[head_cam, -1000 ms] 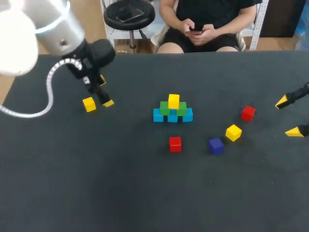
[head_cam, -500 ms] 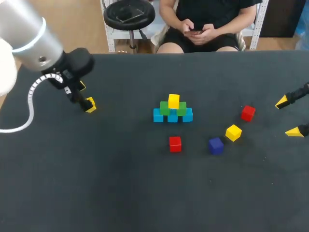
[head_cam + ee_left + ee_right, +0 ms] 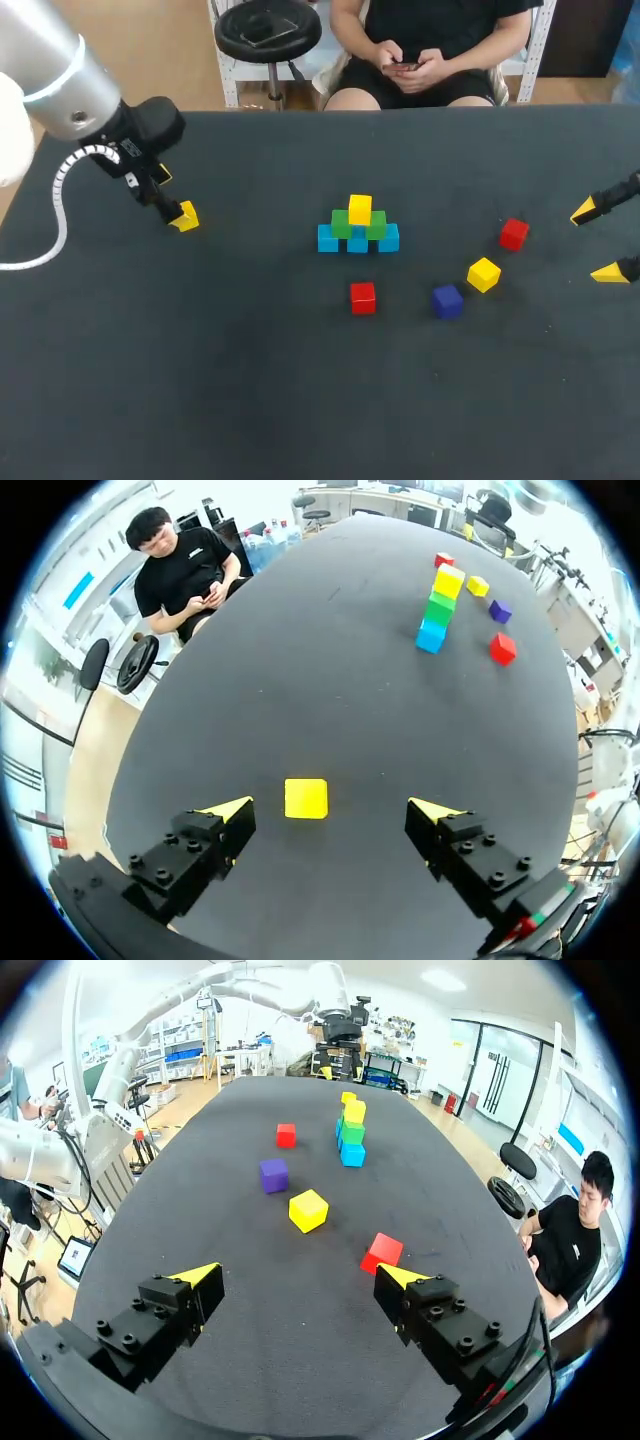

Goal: Place the blue cubes, place green cubes on the blue cubes, place the yellow cubes on the green cubes, then place the red cubes on the yellow cubes, and place purple cube on the red cubes.

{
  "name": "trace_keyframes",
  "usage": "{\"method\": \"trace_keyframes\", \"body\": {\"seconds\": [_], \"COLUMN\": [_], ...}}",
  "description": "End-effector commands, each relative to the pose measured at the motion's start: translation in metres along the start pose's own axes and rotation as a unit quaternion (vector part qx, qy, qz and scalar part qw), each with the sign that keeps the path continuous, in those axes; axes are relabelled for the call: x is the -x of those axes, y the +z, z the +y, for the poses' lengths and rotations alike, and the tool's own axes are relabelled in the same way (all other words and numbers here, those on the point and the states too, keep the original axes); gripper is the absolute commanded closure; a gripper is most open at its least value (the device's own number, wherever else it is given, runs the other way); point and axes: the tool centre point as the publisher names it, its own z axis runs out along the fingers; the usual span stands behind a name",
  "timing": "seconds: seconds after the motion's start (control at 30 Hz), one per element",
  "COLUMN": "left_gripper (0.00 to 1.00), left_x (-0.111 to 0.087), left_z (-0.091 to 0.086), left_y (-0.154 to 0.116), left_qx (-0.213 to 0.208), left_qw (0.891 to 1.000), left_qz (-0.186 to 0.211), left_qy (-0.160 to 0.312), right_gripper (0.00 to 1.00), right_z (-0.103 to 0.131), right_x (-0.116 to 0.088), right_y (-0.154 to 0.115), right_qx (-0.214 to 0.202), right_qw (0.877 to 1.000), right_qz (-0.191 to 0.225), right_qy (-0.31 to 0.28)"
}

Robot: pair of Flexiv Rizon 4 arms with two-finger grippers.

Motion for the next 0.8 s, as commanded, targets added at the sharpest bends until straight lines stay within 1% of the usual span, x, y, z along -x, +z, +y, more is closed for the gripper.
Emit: {"method": "trace_keyframes", "body": {"seconds": [0.03,0.17,0.3,0.37,0.43,0.47,0.53,0.57,0.6,0.67,0.7,0.77,0.8], "left_gripper": [0.00,0.00,0.00,0.00,0.00,0.00,0.00,0.00,0.00,0.00,0.00,0.00,0.00], "left_x": [0.003,-0.001,-0.002,-0.003,-0.003,-0.004,-0.005,-0.006,-0.006,-0.009,-0.009,-0.011,-0.011], "left_z": [0.014,0.019,0.019,0.019,0.018,0.017,0.015,0.014,0.013,0.012,0.012,0.011,0.010], "left_y": [0.010,0.017,0.025,0.030,0.032,0.035,0.039,0.040,0.042,0.043,0.044,0.045,0.045], "left_qx": [-0.014,-0.018,-0.023,-0.026,-0.029,-0.029,-0.032,-0.032,-0.032,-0.032,-0.033,-0.032,-0.033], "left_qw": [1.000,1.000,1.000,1.000,1.000,1.000,0.999,0.999,0.999,0.999,0.999,0.999,0.999], "left_qz": [0.006,0.008,0.005,0.007,-0.001,0.011,0.005,0.011,0.002,0.004,-0.002,0.006,0.001], "left_qy": [0.002,-0.001,-0.004,-0.005,-0.009,-0.007,-0.008,-0.008,-0.009,-0.010,-0.013,-0.013,-0.015], "right_gripper": [0.00,0.00,0.00,0.00,0.00,0.00,0.00,0.00,0.00,0.00,0.00,0.00,0.00], "right_z": [-0.001,-0.001,-0.001,-0.001,-0.001,-0.001,-0.001,-0.001,-0.001,-0.001,-0.001,-0.001,-0.001], "right_x": [-0.001,-0.001,-0.001,-0.001,-0.001,-0.001,-0.001,-0.001,-0.001,-0.001,-0.001,-0.001,-0.001], "right_y": [0.000,0.000,0.000,0.000,0.000,0.000,0.000,0.000,0.000,0.000,0.000,0.000,0.000], "right_qx": [0.001,0.001,0.001,0.001,0.001,0.001,0.001,0.001,0.001,0.001,0.001,0.001,0.001], "right_qw": [1.000,1.000,1.000,1.000,1.000,1.000,1.000,1.000,1.000,1.000,1.000,1.000,1.000], "right_qz": [-0.001,-0.001,-0.001,-0.001,-0.001,-0.001,-0.001,-0.001,-0.001,-0.001,-0.001,-0.001,-0.001], "right_qy": [0.000,0.000,0.000,0.000,0.000,0.000,0.000,0.000,0.000,0.000,0.000,0.000,0.000]}}
